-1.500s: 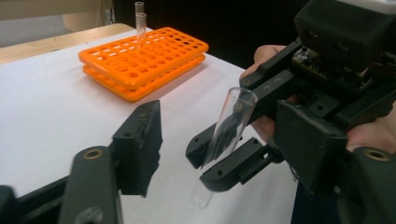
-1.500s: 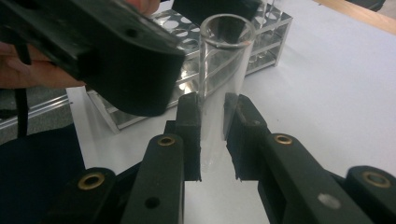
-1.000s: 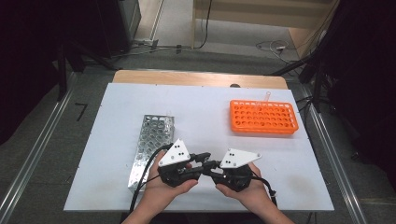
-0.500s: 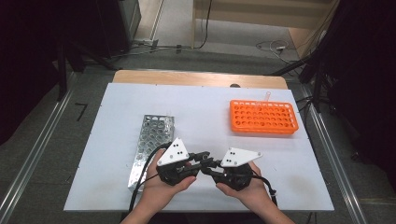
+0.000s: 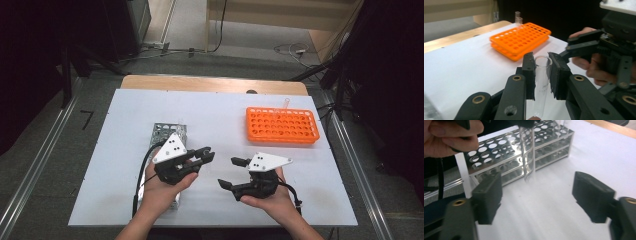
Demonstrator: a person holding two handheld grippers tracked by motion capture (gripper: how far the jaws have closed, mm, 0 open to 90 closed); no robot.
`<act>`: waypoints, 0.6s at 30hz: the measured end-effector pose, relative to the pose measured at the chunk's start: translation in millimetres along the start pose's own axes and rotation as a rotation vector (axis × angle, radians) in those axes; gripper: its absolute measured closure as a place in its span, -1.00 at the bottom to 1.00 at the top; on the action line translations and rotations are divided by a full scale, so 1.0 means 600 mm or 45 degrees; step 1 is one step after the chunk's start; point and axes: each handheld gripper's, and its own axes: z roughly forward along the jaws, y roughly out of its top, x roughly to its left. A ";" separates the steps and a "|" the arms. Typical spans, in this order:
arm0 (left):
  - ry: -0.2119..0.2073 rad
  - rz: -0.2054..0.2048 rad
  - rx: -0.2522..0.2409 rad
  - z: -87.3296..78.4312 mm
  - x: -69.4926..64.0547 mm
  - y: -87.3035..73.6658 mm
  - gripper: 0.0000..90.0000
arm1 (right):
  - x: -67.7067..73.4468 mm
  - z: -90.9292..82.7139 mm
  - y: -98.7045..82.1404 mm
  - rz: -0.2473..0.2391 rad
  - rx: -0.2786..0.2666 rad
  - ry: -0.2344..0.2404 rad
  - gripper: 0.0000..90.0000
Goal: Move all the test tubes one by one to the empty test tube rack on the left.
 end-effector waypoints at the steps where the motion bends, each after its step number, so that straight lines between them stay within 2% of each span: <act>1: 0.026 -0.001 -0.009 -0.008 0.012 0.004 0.69 | -0.004 -0.003 -0.001 0.006 -0.005 -0.003 -0.66; 3: 0.054 -0.005 -0.023 -0.015 0.024 0.008 0.69 | -0.010 -0.009 -0.003 0.025 -0.019 -0.002 -0.73; 5: 0.069 -0.009 -0.027 -0.019 0.031 0.010 0.69 | -0.017 -0.014 -0.005 0.020 -0.019 -0.006 -0.93; 7: 0.092 -0.022 -0.040 -0.025 0.043 0.011 0.69 | -0.024 -0.019 -0.009 0.029 -0.027 0.007 -1.00; 8: 0.116 -0.030 -0.045 -0.029 0.054 0.011 0.69 | -0.028 -0.022 -0.011 0.037 -0.031 0.011 -1.00; 13: 0.159 -0.034 -0.046 -0.032 0.071 0.011 0.69 | -0.042 -0.033 -0.020 0.042 -0.037 -0.007 -1.00; 18: 0.219 -0.058 -0.053 -0.035 0.099 0.005 0.69 | -0.049 -0.045 -0.031 0.059 -0.030 -0.032 -1.00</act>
